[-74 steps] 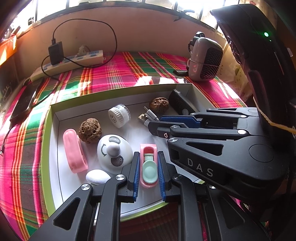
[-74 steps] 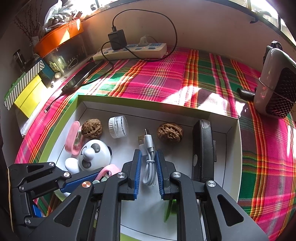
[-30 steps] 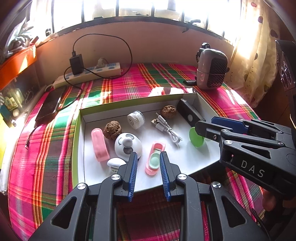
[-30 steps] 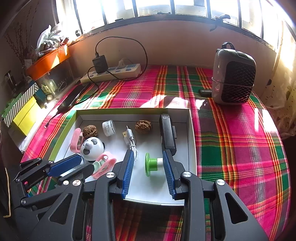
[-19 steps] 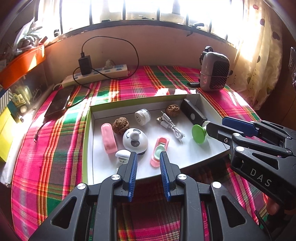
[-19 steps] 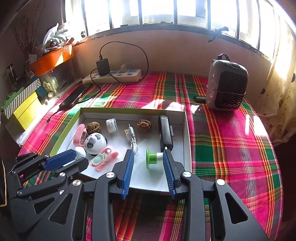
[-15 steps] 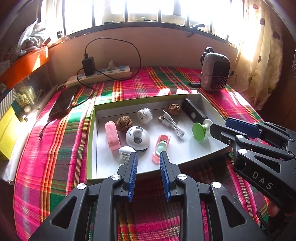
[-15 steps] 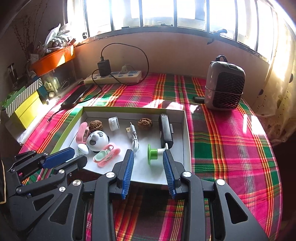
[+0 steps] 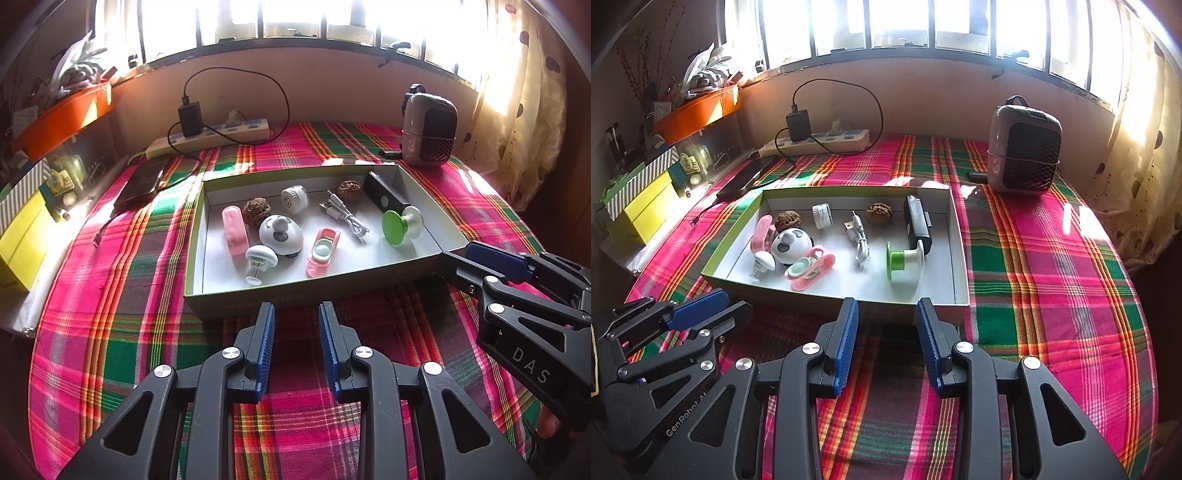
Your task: Organize objects
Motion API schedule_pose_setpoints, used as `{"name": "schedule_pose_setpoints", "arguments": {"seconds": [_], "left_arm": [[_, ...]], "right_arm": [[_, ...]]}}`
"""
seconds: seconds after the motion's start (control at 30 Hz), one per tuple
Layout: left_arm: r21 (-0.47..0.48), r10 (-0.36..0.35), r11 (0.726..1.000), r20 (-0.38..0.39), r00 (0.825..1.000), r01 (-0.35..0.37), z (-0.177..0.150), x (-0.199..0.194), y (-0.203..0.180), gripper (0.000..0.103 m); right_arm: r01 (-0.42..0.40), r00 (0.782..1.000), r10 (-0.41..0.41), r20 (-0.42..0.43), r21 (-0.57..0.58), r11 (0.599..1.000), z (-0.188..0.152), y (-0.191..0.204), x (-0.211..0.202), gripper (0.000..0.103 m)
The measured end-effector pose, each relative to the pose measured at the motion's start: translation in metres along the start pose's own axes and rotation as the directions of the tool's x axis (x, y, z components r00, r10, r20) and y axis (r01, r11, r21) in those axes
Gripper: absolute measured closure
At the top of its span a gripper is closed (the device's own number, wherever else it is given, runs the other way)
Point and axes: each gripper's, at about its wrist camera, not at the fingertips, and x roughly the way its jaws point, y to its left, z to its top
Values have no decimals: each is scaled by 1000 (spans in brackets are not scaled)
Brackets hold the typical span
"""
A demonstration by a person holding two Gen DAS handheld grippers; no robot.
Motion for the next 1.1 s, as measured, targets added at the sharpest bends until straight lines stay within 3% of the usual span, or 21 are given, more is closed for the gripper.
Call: {"name": "schedule_pose_setpoints", "arguments": {"seconds": [0.43, 0.97, 1.03, 1.1], "left_arm": [[-30, 22, 999, -77, 997, -25, -32, 8, 0, 80], [-26, 58, 998, -39, 998, -59, -41, 1, -10, 80], [-26, 61, 998, -39, 997, -62, -41, 1, -10, 80], [-24, 62, 998, -39, 997, -62, -41, 1, -10, 79]], "right_arm": [[18, 997, -18, -71, -1, 1000, -34, 3, 5, 68], [60, 994, -58, -94, 13, 998, -53, -2, 6, 68], [63, 993, -61, -97, 20, 998, -54, -4, 6, 66], [71, 993, -68, -100, 18, 997, -54, -5, 7, 55]]}}
